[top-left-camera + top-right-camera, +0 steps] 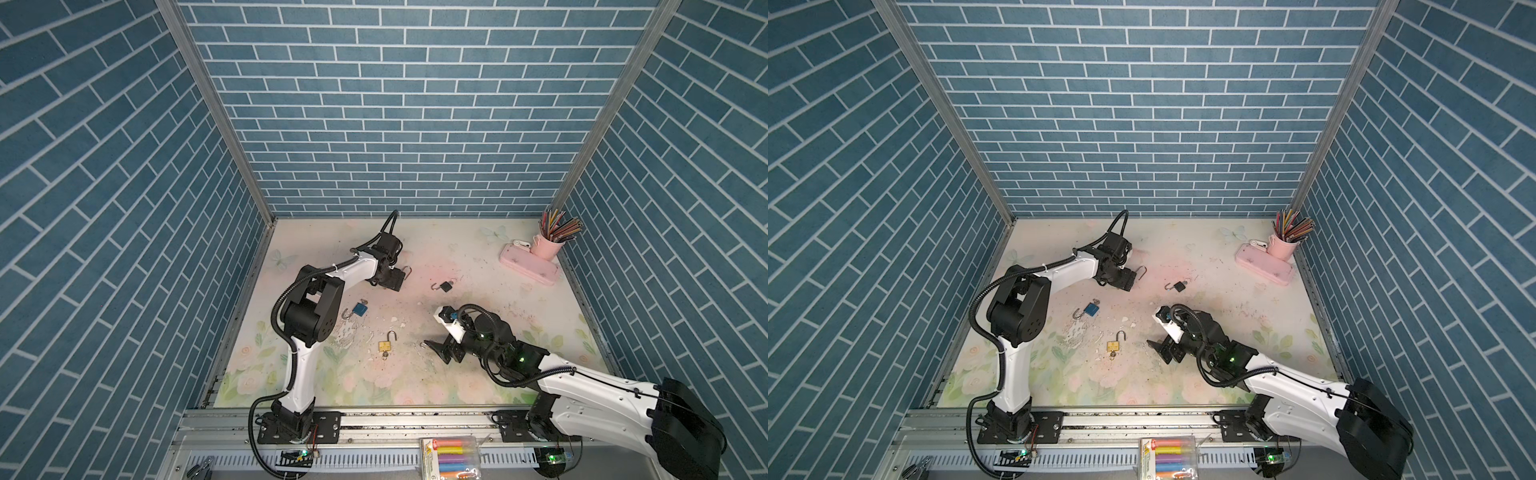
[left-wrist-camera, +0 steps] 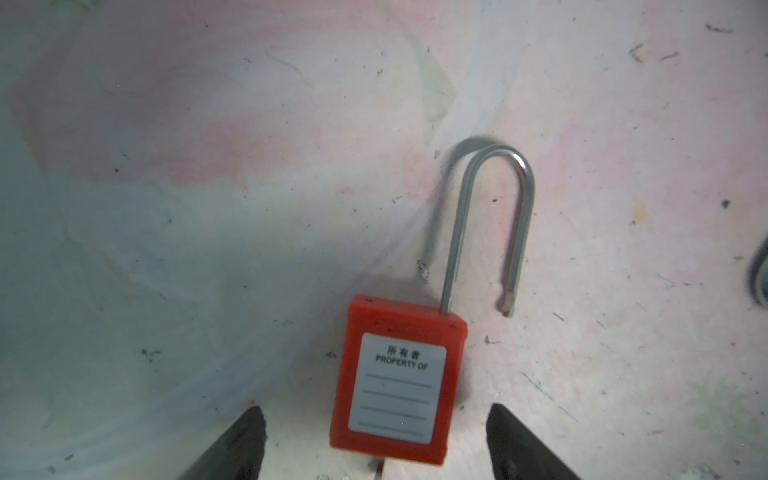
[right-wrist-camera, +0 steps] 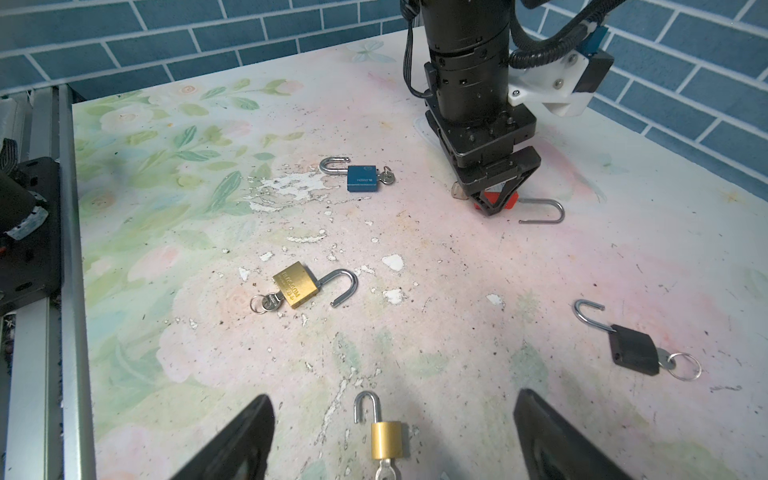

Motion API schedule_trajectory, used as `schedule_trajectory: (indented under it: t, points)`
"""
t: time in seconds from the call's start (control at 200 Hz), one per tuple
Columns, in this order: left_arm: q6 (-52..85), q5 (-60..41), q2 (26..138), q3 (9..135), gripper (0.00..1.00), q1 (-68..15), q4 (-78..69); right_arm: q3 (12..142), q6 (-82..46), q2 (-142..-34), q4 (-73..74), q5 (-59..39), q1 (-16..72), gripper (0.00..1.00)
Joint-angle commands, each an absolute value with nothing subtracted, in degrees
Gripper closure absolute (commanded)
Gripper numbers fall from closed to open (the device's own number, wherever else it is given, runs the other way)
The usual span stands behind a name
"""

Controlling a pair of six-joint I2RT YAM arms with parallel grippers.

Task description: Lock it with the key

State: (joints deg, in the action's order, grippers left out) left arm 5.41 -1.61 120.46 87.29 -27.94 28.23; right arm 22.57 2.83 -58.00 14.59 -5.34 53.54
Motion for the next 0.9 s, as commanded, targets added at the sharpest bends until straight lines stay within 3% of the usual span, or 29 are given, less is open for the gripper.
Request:
schedule_trajectory:
  t: [0.0,0.36,0.755,0.895]
  points:
    - [4.8,-1.7,121.5,88.0,0.2,-28.0,27.5,24.4,3.7,-58.2,15.6,-4.9,53.9,0.1]
    - [4.8,-2.5,123.0,89.4,0.26,-28.0,27.6,24.7,3.8,-58.2,14.7,-4.1,53.8,0.1]
    - [4.9,-1.8,125.0,91.5,0.46,-28.4,27.9,24.7,3.7,-58.4,14.8,-3.6,53.8,0.11]
    - [4.7,-1.2,125.4,92.1,0.47,-28.6,28.2,24.7,3.7,-58.2,14.6,-3.3,53.9,0.1]
